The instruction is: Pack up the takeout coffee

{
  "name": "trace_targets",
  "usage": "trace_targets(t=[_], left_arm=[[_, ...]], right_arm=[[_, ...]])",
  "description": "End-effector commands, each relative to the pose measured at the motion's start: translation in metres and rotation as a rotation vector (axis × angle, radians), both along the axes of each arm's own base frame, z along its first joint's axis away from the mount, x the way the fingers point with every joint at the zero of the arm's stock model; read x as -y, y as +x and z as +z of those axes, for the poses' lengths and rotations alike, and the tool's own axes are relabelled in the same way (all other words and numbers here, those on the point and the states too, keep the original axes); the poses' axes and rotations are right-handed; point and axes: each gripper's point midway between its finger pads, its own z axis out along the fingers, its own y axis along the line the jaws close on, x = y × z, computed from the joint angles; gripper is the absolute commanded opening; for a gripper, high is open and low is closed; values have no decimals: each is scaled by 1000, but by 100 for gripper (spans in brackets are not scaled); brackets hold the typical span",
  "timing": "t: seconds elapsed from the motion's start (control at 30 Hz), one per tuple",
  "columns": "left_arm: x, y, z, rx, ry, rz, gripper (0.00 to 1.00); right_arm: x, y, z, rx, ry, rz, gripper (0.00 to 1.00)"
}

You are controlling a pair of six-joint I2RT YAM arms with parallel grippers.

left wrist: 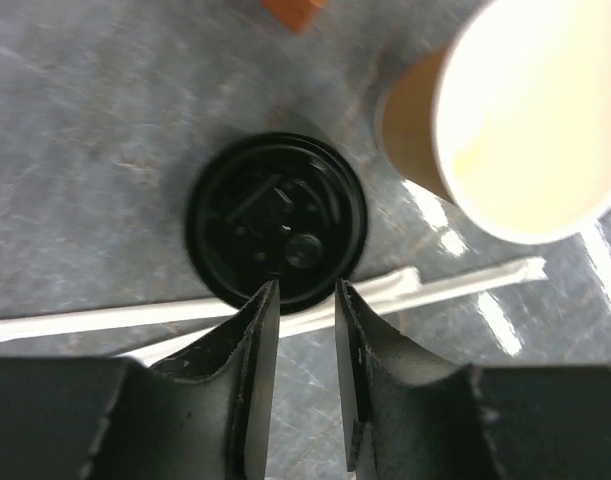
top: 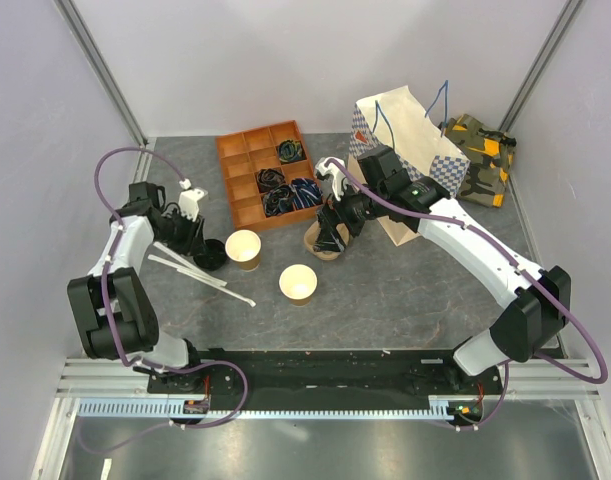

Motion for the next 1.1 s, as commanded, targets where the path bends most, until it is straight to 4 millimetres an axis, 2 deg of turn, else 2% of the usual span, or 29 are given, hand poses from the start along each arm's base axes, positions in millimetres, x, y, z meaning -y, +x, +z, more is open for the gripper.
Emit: trace_targets(t=[0.0, 0.17, 0.27, 1.07], left_arm=[[-19, 42, 9, 61, 65, 125, 34], [-37, 43, -14, -15, 154, 189, 33], [-40, 45, -18, -13, 171, 200, 32], [-29, 49, -41, -48, 212, 166, 33]], right_arm=[[-3, 1, -1, -11, 15, 8, 98], [-4, 1, -3, -19, 16, 9, 98], [-4, 1, -4, -22, 14, 11, 98], [-6, 4, -7, -28, 8, 11, 98]])
